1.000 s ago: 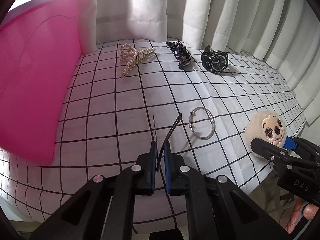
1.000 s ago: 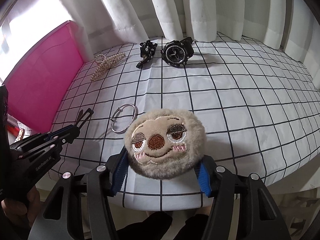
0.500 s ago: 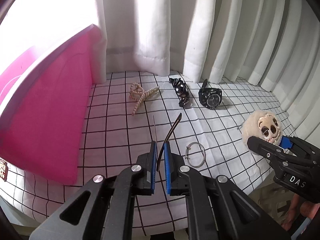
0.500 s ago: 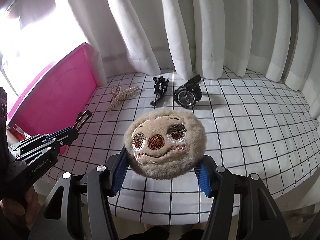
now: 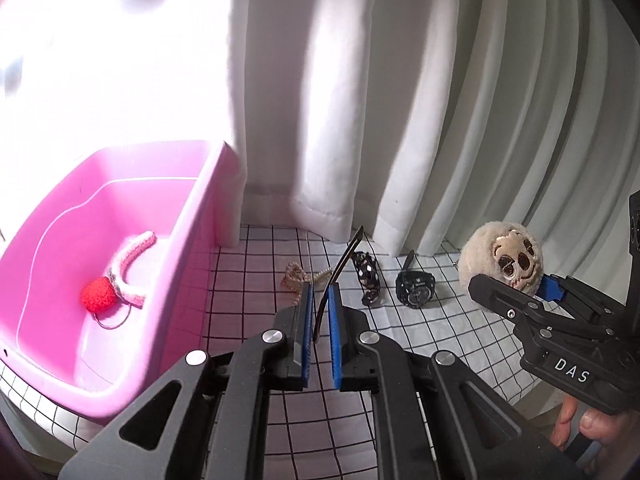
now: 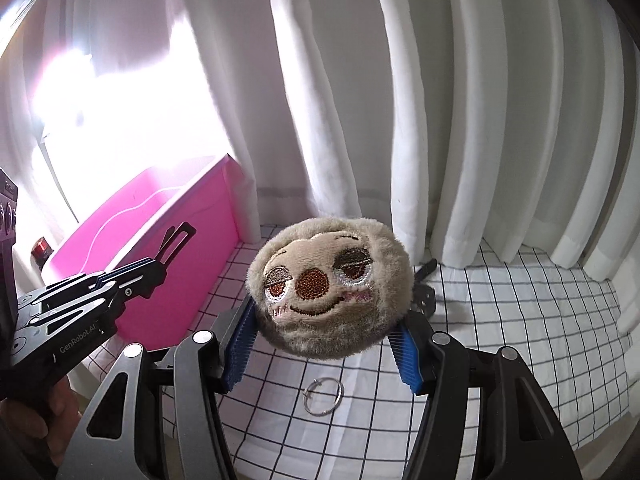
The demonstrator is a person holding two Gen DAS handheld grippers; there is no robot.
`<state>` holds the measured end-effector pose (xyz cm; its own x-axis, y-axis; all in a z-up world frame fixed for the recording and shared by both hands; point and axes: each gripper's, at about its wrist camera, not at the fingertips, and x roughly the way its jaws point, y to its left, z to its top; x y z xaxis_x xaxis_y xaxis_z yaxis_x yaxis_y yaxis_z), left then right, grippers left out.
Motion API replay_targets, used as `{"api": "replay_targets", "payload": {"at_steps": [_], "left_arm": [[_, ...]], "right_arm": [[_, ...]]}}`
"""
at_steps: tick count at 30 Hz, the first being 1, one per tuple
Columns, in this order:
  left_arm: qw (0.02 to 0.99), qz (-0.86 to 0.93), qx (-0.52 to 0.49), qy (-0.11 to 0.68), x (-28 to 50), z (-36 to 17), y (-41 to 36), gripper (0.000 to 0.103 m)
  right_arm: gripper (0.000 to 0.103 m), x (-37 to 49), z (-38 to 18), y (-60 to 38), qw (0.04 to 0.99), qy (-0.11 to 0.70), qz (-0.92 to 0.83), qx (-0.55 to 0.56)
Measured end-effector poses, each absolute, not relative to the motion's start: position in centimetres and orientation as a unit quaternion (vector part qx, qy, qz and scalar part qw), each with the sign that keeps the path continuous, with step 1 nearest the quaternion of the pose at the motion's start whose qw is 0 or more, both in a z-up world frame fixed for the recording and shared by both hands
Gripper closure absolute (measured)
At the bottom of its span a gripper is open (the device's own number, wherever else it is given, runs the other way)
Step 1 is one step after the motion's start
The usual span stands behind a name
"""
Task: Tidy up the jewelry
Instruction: 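Carry the sloth keychain into the tub with the right gripper and release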
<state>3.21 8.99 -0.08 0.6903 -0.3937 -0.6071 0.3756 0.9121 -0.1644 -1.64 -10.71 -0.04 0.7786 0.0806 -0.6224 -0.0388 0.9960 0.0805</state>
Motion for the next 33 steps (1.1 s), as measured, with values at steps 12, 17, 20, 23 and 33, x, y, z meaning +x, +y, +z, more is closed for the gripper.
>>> {"api": "replay_targets", "payload": {"at_steps": [12,17,20,23,33], "left_arm": [[0.951,-0.123,-0.040,0.280,4.0,3.9,14.9,0.095],[0.957,-0.079,-0.051,0.275,4.5,4.4,17.7,0.095],[0.960,-0.050,-0.058,0.271,5.1,4.6,19.5,0.095],[0.961,-0.023,-0.066,0.266,5.5,4.6,21.2,0.095],[0.955,0.043,-0.082,0.282,6.9,3.5,25.4,0.095]], "right_arm": [[0.046,2.6,4.2,-5.1,0.951,0.283,0.125,-0.004],[0.046,4.8,4.3,-2.0,0.946,0.279,0.166,-0.015],[0.046,5.5,4.6,0.1,0.941,0.277,0.192,-0.024],[0.046,6.8,4.8,2.1,0.936,0.276,0.217,-0.036],[0.046,10.2,4.3,7.6,0.913,0.295,0.276,-0.058]]}}
